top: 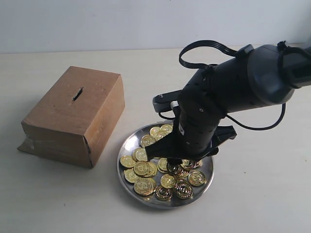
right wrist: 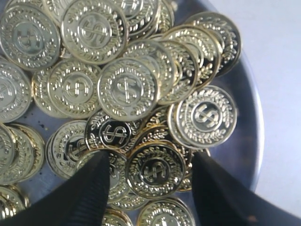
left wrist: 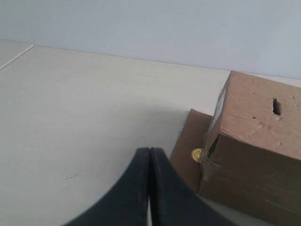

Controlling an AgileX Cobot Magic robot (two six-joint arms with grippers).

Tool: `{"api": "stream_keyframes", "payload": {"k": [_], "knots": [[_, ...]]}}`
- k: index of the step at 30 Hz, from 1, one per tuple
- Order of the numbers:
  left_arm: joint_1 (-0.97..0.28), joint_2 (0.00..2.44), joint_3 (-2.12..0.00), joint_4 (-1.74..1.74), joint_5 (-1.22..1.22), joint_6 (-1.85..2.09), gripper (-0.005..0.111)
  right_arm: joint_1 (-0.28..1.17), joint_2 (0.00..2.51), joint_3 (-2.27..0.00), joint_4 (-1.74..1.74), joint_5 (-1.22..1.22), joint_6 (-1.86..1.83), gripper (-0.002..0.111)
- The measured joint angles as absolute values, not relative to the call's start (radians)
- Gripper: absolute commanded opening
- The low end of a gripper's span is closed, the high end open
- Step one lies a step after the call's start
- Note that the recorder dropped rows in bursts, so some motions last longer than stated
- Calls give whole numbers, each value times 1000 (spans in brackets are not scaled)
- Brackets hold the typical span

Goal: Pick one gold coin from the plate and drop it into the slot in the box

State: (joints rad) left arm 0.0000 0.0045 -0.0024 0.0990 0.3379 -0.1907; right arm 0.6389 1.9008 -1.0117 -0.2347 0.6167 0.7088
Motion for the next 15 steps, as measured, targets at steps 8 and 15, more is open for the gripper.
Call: {"api": "stream_keyframes", "payload": {"k": [8,15], "knots": [[0,4,-2,99,338,-191,0,639,1901,-1012,-235,617,720,51],[0,4,-2,99,338,-191,0,639,1901,-1012,-235,617,724,51]]}}
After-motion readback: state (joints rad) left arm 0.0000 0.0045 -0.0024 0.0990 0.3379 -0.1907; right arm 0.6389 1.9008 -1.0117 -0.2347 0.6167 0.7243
